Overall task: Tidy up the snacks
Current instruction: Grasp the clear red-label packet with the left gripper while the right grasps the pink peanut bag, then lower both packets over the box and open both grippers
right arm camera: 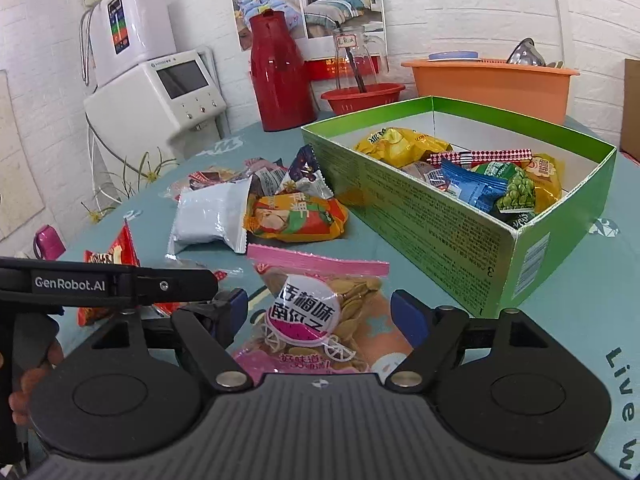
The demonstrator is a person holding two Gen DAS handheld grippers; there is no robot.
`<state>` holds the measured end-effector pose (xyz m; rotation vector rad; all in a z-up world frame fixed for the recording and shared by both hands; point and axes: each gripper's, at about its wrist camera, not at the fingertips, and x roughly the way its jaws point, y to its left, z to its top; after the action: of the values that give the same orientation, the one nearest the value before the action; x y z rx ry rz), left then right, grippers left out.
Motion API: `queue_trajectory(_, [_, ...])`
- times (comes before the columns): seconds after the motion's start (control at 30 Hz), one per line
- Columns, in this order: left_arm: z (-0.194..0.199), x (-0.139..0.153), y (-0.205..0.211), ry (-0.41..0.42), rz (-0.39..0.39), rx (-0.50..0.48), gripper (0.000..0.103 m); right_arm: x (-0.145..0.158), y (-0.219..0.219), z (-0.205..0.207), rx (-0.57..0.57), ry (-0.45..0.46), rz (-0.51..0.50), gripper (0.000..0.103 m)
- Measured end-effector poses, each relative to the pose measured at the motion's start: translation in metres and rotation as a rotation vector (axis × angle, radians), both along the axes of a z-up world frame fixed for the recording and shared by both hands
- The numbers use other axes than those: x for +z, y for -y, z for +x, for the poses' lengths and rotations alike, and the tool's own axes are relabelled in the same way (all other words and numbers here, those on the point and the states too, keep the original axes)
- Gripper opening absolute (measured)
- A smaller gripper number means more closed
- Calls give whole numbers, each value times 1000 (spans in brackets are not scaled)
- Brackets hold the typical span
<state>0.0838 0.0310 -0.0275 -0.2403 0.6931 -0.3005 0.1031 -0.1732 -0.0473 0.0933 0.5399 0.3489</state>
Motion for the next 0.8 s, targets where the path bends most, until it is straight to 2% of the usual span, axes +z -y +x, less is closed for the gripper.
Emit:
queue_trajectory(0.17, [2,-5,4,-5,13,-20,103,-3,0,-1,40,-10,3,103])
queue_trajectory(0.2, [2,-5,5,0,21,-24,101,-4,0,0,51,-17,13,98])
queue_trajectory(0.23, [3,-5,6,8,36,-32,91,-5,1,1,55,-19,24,93])
queue_trajectory(0.27, [3,-6,7,16,48,-48,86,-5,1,1,59,-16,25,89])
queue_trajectory(0.3, [4,-6,8,17,52,-52,84,-4,0,1,60,-18,23,87])
queue_trajectory(0.37, [3,-3,10,4,39,-73,83,0,2,-2,60,-6,12,72])
queue_trajectory(0.4, [2,-1,11,8,25,-88,82,2,3,-3,61,2,5,70])
queue_trajectory(0.6, [1,35,21,97,-50,-146,82,33,21,-12,37,114,16,70])
queue_trajectory(0.8, [21,73,47,187,-92,-204,83,68,48,-10,-27,232,24,70])
